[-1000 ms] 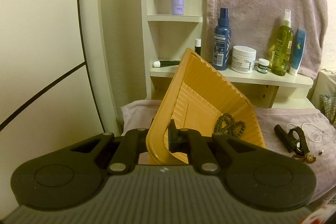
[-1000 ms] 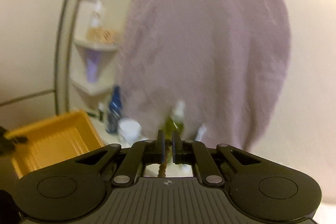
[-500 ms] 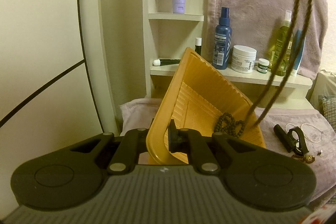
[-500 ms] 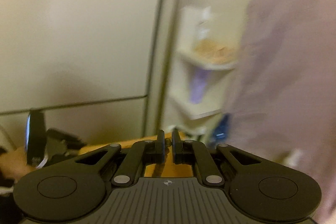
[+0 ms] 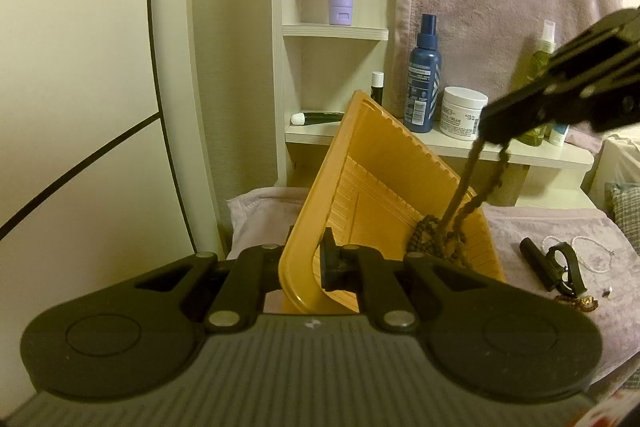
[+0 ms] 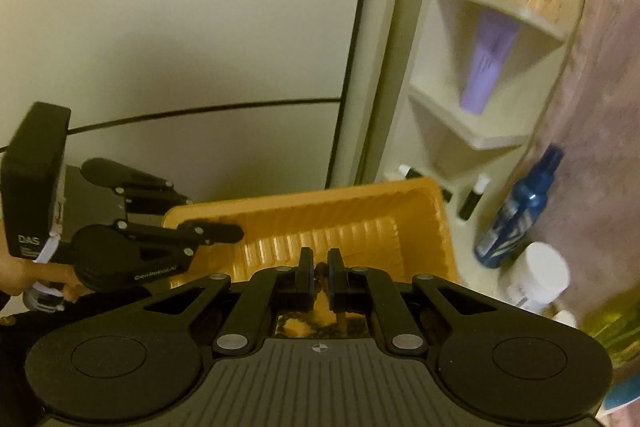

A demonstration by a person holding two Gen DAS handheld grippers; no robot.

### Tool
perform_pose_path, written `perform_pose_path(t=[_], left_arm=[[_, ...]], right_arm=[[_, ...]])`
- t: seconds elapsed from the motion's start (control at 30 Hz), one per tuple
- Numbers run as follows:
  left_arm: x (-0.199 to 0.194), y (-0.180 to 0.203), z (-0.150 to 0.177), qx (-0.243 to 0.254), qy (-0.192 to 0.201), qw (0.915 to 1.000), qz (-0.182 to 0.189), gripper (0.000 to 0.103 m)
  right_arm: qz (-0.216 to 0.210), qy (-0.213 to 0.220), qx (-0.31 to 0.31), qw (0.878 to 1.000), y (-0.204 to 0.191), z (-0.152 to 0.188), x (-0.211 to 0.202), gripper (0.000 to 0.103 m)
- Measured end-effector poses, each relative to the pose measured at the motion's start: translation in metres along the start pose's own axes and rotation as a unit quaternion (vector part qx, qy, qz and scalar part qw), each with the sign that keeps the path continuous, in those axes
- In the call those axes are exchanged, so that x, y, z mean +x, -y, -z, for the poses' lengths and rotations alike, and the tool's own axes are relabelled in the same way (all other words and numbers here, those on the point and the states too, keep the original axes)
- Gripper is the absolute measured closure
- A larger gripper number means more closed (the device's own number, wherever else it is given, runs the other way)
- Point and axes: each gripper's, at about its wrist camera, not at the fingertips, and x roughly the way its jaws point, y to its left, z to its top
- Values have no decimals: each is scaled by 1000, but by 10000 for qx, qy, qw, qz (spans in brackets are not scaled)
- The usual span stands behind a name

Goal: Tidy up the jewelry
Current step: 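Lift the wooden bead strand and lower it into the tray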

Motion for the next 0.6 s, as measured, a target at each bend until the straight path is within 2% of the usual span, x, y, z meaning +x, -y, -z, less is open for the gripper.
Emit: perform_pose_path(t=[0.27, 0.6], left_arm=[[0, 0, 0, -17, -5, 10000, 5, 96], [-1, 1, -1, -29, -6, 10000, 9, 96]], right_arm=[[-152, -219, 173, 9995, 6, 3, 26, 97], [-148, -167, 420, 9989, 12, 9, 24, 96]])
